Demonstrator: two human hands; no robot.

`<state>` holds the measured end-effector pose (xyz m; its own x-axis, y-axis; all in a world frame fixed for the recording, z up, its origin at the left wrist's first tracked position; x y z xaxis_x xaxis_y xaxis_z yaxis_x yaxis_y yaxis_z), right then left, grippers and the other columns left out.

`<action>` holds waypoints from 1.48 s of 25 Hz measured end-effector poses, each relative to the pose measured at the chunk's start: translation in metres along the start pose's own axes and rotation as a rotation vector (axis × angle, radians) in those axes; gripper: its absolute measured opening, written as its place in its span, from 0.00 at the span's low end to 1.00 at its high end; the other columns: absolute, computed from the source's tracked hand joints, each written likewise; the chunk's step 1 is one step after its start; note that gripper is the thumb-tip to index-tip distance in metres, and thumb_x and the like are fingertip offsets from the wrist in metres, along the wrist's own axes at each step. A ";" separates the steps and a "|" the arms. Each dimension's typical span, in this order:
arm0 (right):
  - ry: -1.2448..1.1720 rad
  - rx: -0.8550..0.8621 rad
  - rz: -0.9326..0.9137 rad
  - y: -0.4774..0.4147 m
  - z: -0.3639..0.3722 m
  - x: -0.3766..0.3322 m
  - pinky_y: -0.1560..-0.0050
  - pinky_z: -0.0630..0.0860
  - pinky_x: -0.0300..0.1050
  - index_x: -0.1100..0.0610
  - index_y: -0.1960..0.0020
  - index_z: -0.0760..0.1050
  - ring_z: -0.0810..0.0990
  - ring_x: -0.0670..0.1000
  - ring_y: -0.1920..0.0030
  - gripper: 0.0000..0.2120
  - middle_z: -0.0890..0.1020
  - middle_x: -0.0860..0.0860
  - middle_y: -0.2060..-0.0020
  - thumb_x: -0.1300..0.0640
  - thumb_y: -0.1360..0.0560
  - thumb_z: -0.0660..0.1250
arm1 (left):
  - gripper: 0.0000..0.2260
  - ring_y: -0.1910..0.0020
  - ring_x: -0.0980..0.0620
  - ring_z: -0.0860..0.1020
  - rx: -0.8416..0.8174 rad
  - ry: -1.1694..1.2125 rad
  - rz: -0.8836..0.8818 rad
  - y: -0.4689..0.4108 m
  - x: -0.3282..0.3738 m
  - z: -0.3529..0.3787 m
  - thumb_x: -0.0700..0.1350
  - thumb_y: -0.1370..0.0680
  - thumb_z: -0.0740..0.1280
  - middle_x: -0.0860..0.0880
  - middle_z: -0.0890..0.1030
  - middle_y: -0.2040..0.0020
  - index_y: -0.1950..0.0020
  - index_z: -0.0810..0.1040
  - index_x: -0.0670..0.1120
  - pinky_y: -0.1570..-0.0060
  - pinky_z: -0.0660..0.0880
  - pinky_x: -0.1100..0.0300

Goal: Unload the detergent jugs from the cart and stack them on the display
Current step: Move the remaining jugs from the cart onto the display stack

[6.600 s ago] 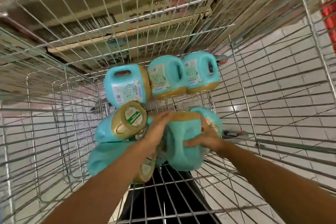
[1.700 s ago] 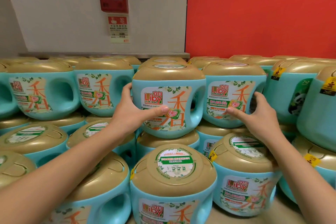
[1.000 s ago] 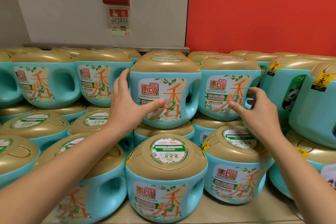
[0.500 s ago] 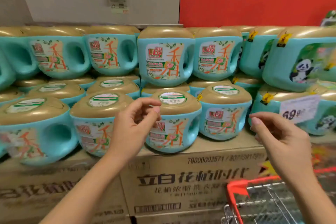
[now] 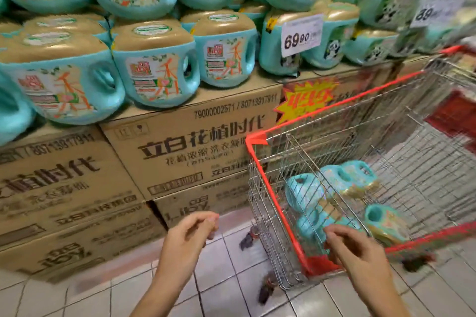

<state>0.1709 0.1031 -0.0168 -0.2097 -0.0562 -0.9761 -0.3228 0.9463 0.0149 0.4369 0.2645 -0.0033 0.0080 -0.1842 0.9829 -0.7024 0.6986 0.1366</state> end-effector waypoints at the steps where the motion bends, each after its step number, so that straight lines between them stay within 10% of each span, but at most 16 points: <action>1: -0.021 0.016 0.016 0.008 -0.014 0.006 0.69 0.71 0.34 0.58 0.61 0.81 0.73 0.45 0.73 0.10 0.79 0.55 0.72 0.72 0.27 0.68 | 0.08 0.67 0.61 0.79 -0.029 -0.007 -0.037 0.010 -0.008 0.015 0.38 0.22 0.67 0.51 0.85 0.64 0.58 0.84 0.47 0.66 0.73 0.71; 17: -0.011 -0.024 0.010 -0.025 -0.249 0.018 0.63 0.78 0.37 0.56 0.58 0.82 0.79 0.46 0.67 0.09 0.81 0.60 0.66 0.68 0.26 0.68 | 0.07 0.61 0.59 0.81 -0.108 0.094 -0.039 0.078 0.019 0.279 0.40 0.21 0.65 0.52 0.85 0.61 0.51 0.83 0.47 0.63 0.76 0.69; 30: 0.153 -0.050 0.071 -0.278 -0.300 0.041 0.69 0.74 0.32 0.65 0.51 0.79 0.76 0.43 0.71 0.06 0.79 0.61 0.64 0.69 0.24 0.64 | 0.09 0.65 0.59 0.78 -0.123 0.055 -0.110 -0.104 0.033 0.448 0.38 0.22 0.65 0.53 0.82 0.63 0.57 0.82 0.50 0.63 0.74 0.66; 37: 0.590 -0.351 0.238 -0.396 -0.311 0.144 0.52 0.78 0.55 0.64 0.46 0.78 0.78 0.55 0.62 0.08 0.82 0.61 0.60 0.63 0.23 0.65 | 0.09 0.70 0.58 0.73 -0.115 -0.120 -0.385 -0.164 -0.066 0.539 0.40 0.21 0.64 0.50 0.76 0.69 0.59 0.80 0.39 0.67 0.70 0.67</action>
<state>-0.0190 -0.3785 -0.0962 -0.7422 -0.1176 -0.6598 -0.4627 0.8021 0.3776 0.1677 -0.2106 -0.1570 0.1665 -0.5216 0.8368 -0.5801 0.6344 0.5108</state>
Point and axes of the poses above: each hand's wrist, its own y-axis away from the middle knuckle, its own z-axis out of the palm, x = y × z, the point moved 5 cm from there along -y, towards the middle knuckle
